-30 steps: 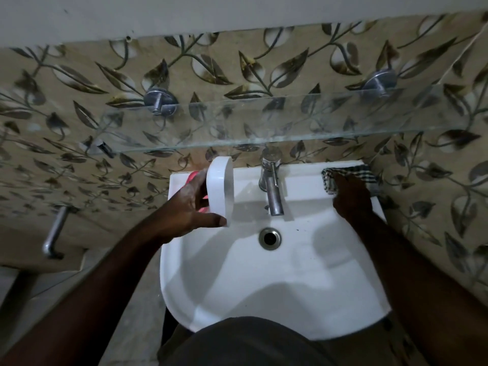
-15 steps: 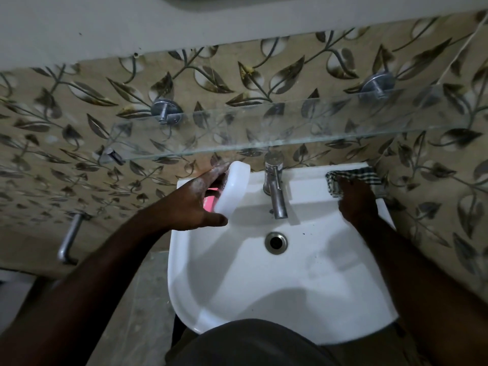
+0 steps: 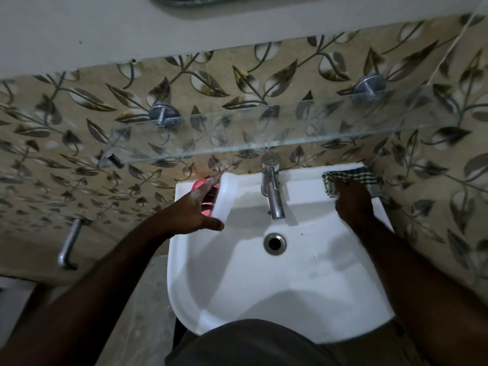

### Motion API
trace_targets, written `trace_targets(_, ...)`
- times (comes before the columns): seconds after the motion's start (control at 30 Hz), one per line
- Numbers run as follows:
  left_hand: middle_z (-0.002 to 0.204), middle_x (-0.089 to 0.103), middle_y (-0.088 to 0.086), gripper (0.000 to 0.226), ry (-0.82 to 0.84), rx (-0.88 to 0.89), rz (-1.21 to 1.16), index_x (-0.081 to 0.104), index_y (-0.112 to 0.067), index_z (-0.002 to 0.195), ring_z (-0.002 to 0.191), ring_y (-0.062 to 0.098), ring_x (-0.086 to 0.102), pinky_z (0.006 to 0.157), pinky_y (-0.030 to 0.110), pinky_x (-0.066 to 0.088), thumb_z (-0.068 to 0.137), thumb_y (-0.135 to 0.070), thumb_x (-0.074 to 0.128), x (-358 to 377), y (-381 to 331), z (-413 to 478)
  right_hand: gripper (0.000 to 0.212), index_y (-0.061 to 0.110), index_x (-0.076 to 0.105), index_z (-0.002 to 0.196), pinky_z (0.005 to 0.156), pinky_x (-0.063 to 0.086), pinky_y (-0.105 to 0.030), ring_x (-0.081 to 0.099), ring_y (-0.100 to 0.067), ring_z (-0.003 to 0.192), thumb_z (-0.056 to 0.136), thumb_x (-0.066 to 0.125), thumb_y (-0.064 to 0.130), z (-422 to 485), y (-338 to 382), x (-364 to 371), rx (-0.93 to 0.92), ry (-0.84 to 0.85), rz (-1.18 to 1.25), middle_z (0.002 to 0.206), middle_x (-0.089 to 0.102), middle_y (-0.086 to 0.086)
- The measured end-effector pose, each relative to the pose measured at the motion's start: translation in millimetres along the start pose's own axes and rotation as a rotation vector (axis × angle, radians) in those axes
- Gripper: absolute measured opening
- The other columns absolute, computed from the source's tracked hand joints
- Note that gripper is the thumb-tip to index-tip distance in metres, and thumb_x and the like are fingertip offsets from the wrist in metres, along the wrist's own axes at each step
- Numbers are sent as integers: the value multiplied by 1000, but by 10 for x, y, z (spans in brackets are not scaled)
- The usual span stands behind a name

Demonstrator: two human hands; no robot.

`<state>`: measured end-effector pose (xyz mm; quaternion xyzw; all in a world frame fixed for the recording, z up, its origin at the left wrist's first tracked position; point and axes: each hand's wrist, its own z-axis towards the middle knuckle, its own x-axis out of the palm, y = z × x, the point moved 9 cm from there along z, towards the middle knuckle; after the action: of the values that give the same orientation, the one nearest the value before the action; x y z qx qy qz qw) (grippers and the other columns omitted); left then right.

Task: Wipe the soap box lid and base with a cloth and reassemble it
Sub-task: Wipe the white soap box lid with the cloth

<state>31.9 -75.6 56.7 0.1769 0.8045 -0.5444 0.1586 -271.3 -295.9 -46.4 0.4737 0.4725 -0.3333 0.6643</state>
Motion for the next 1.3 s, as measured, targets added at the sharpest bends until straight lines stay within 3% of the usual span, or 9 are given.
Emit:
trace_targets(0.13, 133, 54, 6, 115, 15, -5, -33, 28, -25, 148, 123, 19, 55, 105, 42, 46, 50, -23, 88, 101, 90, 0, 49, -2, 68, 115, 90, 49, -52, 61, -51, 100, 66, 70, -10, -72, -12, -109, -96, -164, 44, 108, 65, -32)
trace_targets(0.3, 133, 54, 10, 113, -15, 25, -206, 31, -30, 145, 120, 23, 58, 100, 46, 50, 48, -21, 87, 140, 47, -59, 39, -5, 70, 106, 95, 45, -46, 65, -47, 96, 80, 44, 5, -129, -142, -62, -94, -259, 161, 103, 69, -28)
trace_targets(0.4, 127, 52, 23, 98, -69, 72, -499, 39, -16, 137, 111, 34, 58, 86, 44, 53, 47, -10, 77, 135, -49, -164, 30, 1, 68, 112, 97, 49, -50, 63, -41, 108, 83, 62, -4, -198, -77, -85, 53, -123, 449, 112, 68, -24)
trace_targets(0.53, 109, 65, 22, 83, -23, 109, -957, 63, -7, 117, 105, 40, 61, 86, 41, 54, 35, -9, 76, 319, -172, -358, 26, 9, 68, 113, 92, 54, -45, 68, -28, 101, 89, 69, 17, -519, 129, -294, 332, -1, 1064, 109, 72, -10)
trace_targets(0.73, 149, 26, 35, 104, 70, 89, -1296, 30, -9, 147, 129, 54, 33, 107, 65, 26, 66, -50, 80, 629, -323, -368, 33, 5, 62, 124, 81, 57, -44, 70, -32, 100, 94, 57, 18, -1144, 891, -421, 639, 372, 1752, 113, 71, -17)
trace_targets(0.87, 134, 36, 28, 87, 26, 76, -1322, 48, -18, 137, 120, 42, 41, 103, 61, 30, 70, -70, 66, 644, -326, -327, 31, 8, 68, 111, 84, 57, -43, 72, -27, 90, 87, 59, 27, -1191, 1346, -728, 575, 469, 1961, 101, 74, -12)
trace_targets(1.0, 129, 42, 28, 87, -174, -8, -1301, 37, -8, 143, 111, 40, 48, 94, 52, 43, 80, -65, 59, 588, -88, -322, 34, -4, 64, 114, 78, 59, -46, 71, -35, 91, 85, 61, 14, -1475, 1707, -459, 610, 549, 1926, 105, 71, -23)
trace_targets(1.17, 105, 68, 14, 66, -240, -80, -1185, 62, -11, 125, 90, 28, 66, 81, 38, 54, 82, -61, 53, 607, 104, -392, 11, 12, 70, 97, 71, 59, -33, 73, -23, 84, 89, 65, 8, -1547, 1642, -453, 502, 396, 1533, 88, 77, -4)
trace_targets(1.3, 125, 62, 11, 76, -302, -113, -1131, 57, -14, 134, 108, 26, 61, 101, 42, 44, 74, -59, 65, 610, 198, -444, 14, 14, 71, 100, 77, 58, -38, 73, -23, 89, 87, 68, 10, -1516, 1794, -591, 366, 513, 1456, 95, 77, -6)
